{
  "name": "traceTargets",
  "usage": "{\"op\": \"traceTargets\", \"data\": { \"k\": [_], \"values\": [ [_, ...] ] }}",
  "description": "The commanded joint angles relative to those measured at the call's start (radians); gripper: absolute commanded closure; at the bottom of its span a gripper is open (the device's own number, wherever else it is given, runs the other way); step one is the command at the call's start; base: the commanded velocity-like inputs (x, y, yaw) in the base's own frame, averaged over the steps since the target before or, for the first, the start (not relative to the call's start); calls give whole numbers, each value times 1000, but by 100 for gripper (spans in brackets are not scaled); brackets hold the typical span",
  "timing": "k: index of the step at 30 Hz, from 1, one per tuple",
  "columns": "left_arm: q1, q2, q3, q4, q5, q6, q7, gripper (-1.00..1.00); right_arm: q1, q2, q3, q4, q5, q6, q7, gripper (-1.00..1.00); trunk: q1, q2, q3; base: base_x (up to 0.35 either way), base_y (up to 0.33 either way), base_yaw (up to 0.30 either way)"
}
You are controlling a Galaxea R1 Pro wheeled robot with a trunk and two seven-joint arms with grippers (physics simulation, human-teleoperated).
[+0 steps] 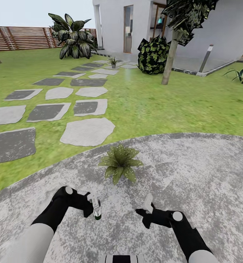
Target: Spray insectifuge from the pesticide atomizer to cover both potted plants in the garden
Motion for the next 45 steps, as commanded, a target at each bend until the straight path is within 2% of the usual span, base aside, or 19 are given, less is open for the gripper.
{"op": "traceTargets", "data": {
  "k": [1,3,4,7,9,11,15,17,24,30,39,45],
  "values": [
    [0,-7,2,5,-2,-6,4,100,-1,9,-6,-1,9,-6,6,100,0,0,-1,0,0,0],
    [0,-15,1,21,-2,-21,38,100,-1,40,-3,-1,9,-6,7,100,0,0,-1,0,0,0],
    [0,-19,0,32,-3,-24,44,100,-1,48,12,-1,9,-6,7,100,0,0,-1,0,0,0],
    [0,-39,-2,47,-6,-33,50,100,-2,56,71,-1,8,-5,4,100,0,0,-1,0,0,0],
    [1,-53,-3,50,-9,-47,50,100,-2,59,84,-2,7,-4,4,100,0,0,-1,0,0,0],
    [1,-59,-6,56,-10,-52,49,100,-2,60,88,-2,7,-4,4,100,0,0,-1,0,0,0],
    [1,-61,-99,80,-9,-54,49,100,-3,74,90,-3,6,-4,4,100,0,0,-1,0,0,0],
    [1,-61,-119,82,-9,-55,49,100,-4,81,90,-8,6,-4,4,100,0,0,-1,0,0,0],
    [12,-63,-134,83,-11,-55,50,100,-4,88,90,-22,5,-4,4,100,0,0,-1,0,0,0],
    [12,-83,-161,82,-9,-53,51,100,-5,100,90,-23,5,-4,4,100,0,0,-1,0,0,0],
    [12,-95,-164,80,-6,-54,51,100,-5,105,90,-23,6,-4,4,100,0,0,-1,0,0,0],
    [12,-119,-164,81,-7,-55,51,100,-5,105,90,-23,6,-4,4,100,0,0,-1,0,0,0]
  ]
}}
